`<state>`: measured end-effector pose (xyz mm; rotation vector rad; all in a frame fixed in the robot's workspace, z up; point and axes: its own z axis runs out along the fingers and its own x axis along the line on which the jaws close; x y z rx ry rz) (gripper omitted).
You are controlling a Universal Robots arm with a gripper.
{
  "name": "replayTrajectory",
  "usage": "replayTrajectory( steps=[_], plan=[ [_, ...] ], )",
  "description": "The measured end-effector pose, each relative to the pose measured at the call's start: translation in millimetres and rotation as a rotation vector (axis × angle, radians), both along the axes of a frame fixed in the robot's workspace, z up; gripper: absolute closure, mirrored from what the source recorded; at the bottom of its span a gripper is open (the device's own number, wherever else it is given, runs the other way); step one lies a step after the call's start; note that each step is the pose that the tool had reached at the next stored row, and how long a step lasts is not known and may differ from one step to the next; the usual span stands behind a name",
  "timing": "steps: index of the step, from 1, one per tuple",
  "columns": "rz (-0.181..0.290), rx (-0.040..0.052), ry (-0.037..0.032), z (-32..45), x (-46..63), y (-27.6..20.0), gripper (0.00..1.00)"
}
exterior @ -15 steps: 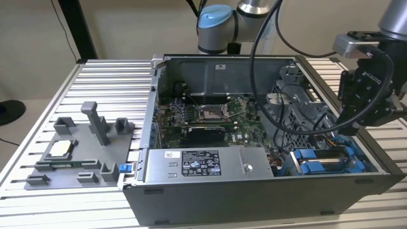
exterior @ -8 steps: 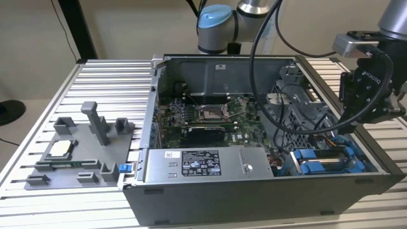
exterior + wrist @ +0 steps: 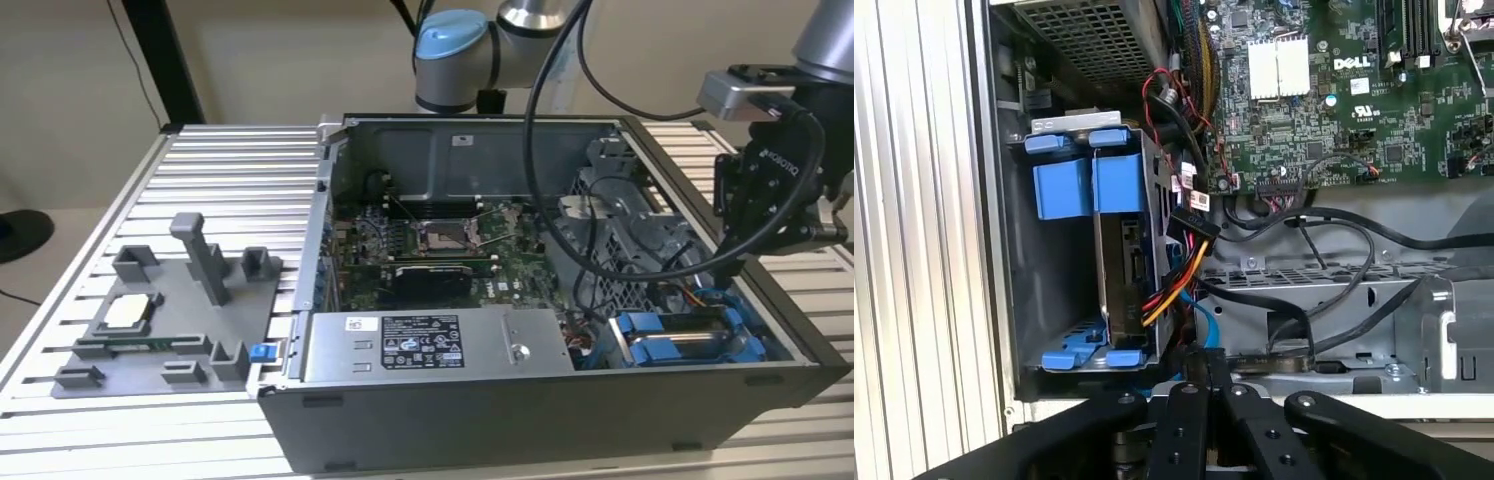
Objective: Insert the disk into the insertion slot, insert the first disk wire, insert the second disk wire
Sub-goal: 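Insert the second disk wire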
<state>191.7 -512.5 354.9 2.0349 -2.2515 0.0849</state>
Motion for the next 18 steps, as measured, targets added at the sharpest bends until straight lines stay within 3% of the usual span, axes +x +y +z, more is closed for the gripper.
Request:
replayTrajectory(
  steps=[5, 6, 12, 13, 18],
  plan=[
    [0.0, 0.0004, 0.0088, 7.3, 0.2, -0.2, 1.0],
    [0.0, 0.0004, 0.0098, 8.4, 0.3, -0.2, 0.0],
    [0.0, 0.0003, 0.0121, 9.5, 0.3, -0.5, 0.0],
    [0.0, 0.0004, 0.0123, 9.4, 0.3, -0.6, 1.0],
    [0.0, 0.0004, 0.0128, 9.5, 0.5, -1.0, 1.0]
  ],
)
